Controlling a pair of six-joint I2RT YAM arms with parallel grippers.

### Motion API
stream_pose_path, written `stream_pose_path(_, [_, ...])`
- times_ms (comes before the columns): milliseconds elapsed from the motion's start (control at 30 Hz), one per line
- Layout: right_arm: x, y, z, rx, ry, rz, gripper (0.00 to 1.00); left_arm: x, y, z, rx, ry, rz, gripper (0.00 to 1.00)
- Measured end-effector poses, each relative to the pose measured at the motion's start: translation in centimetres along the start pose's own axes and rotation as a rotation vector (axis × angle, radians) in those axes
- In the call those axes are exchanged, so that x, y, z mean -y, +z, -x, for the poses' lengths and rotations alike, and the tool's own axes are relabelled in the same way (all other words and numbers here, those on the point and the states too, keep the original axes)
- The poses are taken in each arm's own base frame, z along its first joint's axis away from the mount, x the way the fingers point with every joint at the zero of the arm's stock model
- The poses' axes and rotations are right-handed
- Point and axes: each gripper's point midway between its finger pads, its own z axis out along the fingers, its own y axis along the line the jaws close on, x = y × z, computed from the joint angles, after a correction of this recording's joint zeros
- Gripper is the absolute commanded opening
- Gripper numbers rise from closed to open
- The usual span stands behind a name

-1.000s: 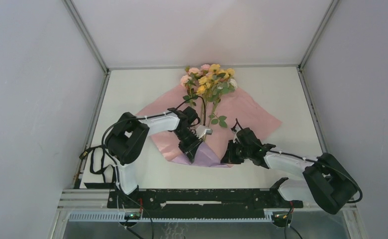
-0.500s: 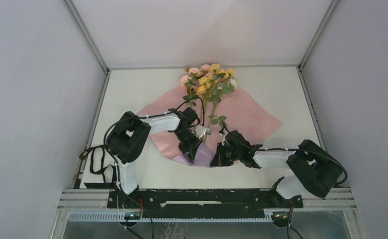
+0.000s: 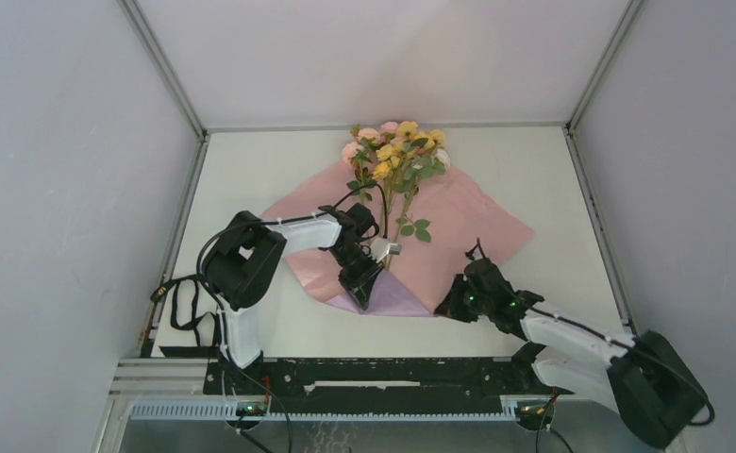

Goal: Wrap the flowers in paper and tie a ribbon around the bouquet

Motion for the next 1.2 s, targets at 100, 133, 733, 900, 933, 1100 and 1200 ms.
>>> stream_pose_path(100, [1.6,-1.5,0.3,0.049,0.038,-0.05,0.2,0.0,0.0,0.0,0.0,0.0,0.0,0.2])
stream_pose_path(133, [1.9,-2.0,0.5,0.069,0.047,-0.061,0.25,0.0,0.0,0.0,0.0,0.0,0.0,0.2])
stream_pose_path(733, [-1.1,-2.4,-3.2,0.008,0.222,0.003,0.64,0.0,0.0,0.0,0.001,0.0,0.001,0.2])
stream_pose_path(900, [-1.7,-0.8,-1.9,0.063,0.291,-0.001,0.6,0.0,0.0,0.0,0.001,0.0,0.001,0.2])
stream_pose_path(933, [-1.8,-0.6,-1.6,0.074,0.295,-0.002,0.59,0.0,0.0,0.0,0.002,0.0,0.001,0.2])
stream_pose_path(1100, [-2.0,0.2,-0.3,0.126,0.301,-0.012,0.47,0.0,-0.1,0.0,0.004,0.002,0.003,0.2])
stream_pose_path(1200, [-1.7,0.4,-0.1,0.141,0.298,-0.028,0.35,0.0,-0.1,0.0,0.006,0.004,0.007,0.2])
